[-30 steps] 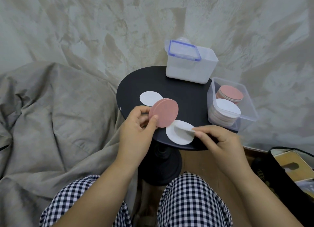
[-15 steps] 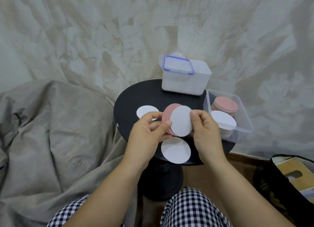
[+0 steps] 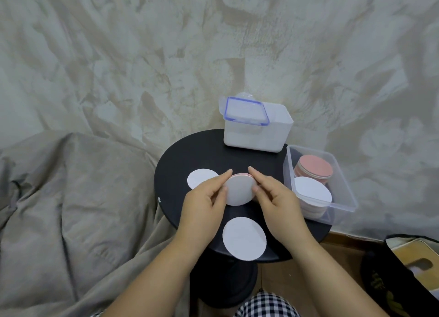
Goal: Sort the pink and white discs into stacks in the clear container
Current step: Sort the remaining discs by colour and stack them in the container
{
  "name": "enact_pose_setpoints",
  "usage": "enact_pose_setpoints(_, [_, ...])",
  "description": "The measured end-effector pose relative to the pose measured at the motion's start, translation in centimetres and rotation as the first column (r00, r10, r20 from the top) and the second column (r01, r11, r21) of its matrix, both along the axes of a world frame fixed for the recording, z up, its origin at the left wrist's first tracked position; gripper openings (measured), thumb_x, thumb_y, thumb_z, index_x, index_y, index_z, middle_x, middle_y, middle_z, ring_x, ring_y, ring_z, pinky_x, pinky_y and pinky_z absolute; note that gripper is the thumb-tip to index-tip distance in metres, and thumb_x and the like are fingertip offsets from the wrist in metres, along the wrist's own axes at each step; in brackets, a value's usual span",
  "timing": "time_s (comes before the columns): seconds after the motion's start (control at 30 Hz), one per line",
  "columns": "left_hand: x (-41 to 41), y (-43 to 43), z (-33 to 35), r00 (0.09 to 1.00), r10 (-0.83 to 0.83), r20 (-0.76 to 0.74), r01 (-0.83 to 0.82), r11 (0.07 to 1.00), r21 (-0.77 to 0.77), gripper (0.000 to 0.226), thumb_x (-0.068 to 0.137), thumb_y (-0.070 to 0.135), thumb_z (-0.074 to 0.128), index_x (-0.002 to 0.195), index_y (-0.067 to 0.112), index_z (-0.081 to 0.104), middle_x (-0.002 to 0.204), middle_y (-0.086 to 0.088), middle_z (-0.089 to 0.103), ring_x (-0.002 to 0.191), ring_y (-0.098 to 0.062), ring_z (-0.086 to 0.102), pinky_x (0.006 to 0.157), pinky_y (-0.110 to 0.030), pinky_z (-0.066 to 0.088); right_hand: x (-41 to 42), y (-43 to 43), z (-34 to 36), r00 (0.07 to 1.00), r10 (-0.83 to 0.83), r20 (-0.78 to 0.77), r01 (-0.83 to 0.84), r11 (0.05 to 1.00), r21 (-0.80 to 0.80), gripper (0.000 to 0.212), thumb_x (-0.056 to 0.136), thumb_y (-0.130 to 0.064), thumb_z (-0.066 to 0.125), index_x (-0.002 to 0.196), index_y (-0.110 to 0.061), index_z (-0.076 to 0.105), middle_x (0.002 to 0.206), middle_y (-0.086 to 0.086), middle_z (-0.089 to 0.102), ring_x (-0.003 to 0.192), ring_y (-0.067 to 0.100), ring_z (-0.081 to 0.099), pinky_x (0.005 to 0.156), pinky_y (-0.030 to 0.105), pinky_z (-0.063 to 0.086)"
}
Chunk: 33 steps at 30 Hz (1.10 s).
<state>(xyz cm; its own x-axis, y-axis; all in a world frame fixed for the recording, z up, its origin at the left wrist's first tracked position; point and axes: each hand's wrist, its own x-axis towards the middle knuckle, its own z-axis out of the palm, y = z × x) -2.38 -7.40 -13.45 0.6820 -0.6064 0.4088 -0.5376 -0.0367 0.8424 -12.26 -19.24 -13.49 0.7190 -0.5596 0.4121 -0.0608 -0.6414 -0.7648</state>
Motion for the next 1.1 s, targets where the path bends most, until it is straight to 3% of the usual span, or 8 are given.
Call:
enact_pose_setpoints(0.13, [-0.1,-0.2,-0.9,0.977,0.038,0.209,-0.038,0.999,-0.007,0.037,0.092,0.008,0.048,0.127,0.016,0.056,0.117,0.019,0.056,0.107,0.016,0.046,0.089,0.002,0.031,0.0,0.0,-0.4,1.0,-0.013,0.016,0.014,0.999,-0.046,0.041,0.094,-0.006,0.049,0.13,-0.026,0.051,0.102,-0.023,0.056,0.099,-0.012,0.05,0.084,0.002,0.034])
enact_pose_setpoints(0.2, [-0.2,-0.2,-1.1,0.966,0.095,0.242,-0.087,0.995,-0.044,0.038,0.088,0.011,0.048,0.124,0.014,0.059,0.109,0.009,0.062,0.101,0.007,0.051,0.087,0.0,0.034,-0.1,0.1,-0.4,0.999,-0.012,0.044,0.016,0.997,-0.079,0.04,0.092,-0.005,0.052,0.127,-0.024,0.054,0.1,-0.024,0.056,0.096,-0.011,0.051,0.082,0.002,0.035])
enact_pose_setpoints(0.33, [-0.5,0.0,-0.9,0.972,0.178,0.154,-0.157,0.978,-0.14,0.031,0.086,0.004,0.06,0.114,0.016,0.066,0.095,0.017,0.062,0.09,0.012,0.055,0.077,-0.002,0.04,-0.4,0.8,0.0,0.992,-0.036,0.117,0.039,0.999,-0.03,0.04,0.09,-0.007,0.057,0.117,-0.035,0.053,0.103,-0.029,0.056,0.098,-0.015,0.054,0.084,0.003,0.039])
enact_pose_setpoints(0.47, [-0.8,0.2,-0.6,0.971,0.226,0.074,-0.21,0.962,-0.176,0.025,0.081,0.002,0.067,0.101,0.016,0.072,0.09,0.031,0.059,0.086,0.017,0.057,0.076,0.0,0.041,-0.5,1.0,0.0,0.984,-0.067,0.165,0.072,0.997,-0.026,0.027,0.088,-0.006,0.06,0.104,-0.027,0.061,0.099,-0.027,0.06,0.094,-0.014,0.057,0.08,0.002,0.041])
enact_pose_setpoints(0.6, [-0.7,0.1,-0.9,0.966,0.239,0.098,-0.218,0.959,-0.181,0.023,0.079,-0.001,0.069,0.098,0.012,0.073,0.089,0.028,0.059,0.085,0.021,0.055,0.076,0.001,0.04,-0.4,0.8,-0.3,0.984,-0.083,0.156,0.093,0.994,-0.059,0.024,0.086,-0.004,0.061,0.104,-0.019,0.067,0.097,-0.024,0.061,0.093,-0.015,0.056,0.079,0.001,0.041])
enact_pose_setpoints(0.73, [-0.8,0.2,-0.8,0.957,0.257,0.133,-0.226,0.952,-0.207,0.022,0.079,-0.002,0.069,0.096,0.012,0.074,0.088,0.025,0.06,0.086,0.017,0.056,0.074,-0.001,0.041,-0.3,0.9,-0.3,0.973,-0.089,0.212,0.114,0.987,-0.11,0.03,0.084,0.0,0.062,0.099,-0.026,0.065,0.097,-0.024,0.06,0.092,-0.014,0.056,0.078,0.002,0.041])
enact_pose_setpoints(0.87, [-1.0,0.3,-0.8,0.957,0.271,0.101,-0.241,0.941,-0.237,0.021,0.081,0.001,0.068,0.097,0.012,0.073,0.091,0.016,0.065,0.087,0.009,0.06,0.074,-0.003,0.044,-0.6,1.0,-0.4,0.964,-0.076,0.254,0.134,0.966,-0.22,0.025,0.083,0.0,0.063,0.103,-0.014,0.069,0.096,-0.018,0.06,0.094,-0.015,0.054,0.08,0.003,0.042])
enact_pose_setpoints(1.1, [-0.8,0.3,-0.8,0.97,0.241,0.037,-0.231,0.956,-0.179,0.021,0.081,-0.001,0.066,0.093,0.015,0.073,0.088,0.02,0.063,0.086,0.004,0.061,0.071,-0.002,0.043,-0.4,0.8,-0.5,0.976,-0.084,0.202,0.114,0.983,-0.145,0.024,0.085,-0.002,0.062,0.103,-0.017,0.069,0.097,-0.027,0.058,0.094,-0.015,0.055,0.08,0.002,0.041])
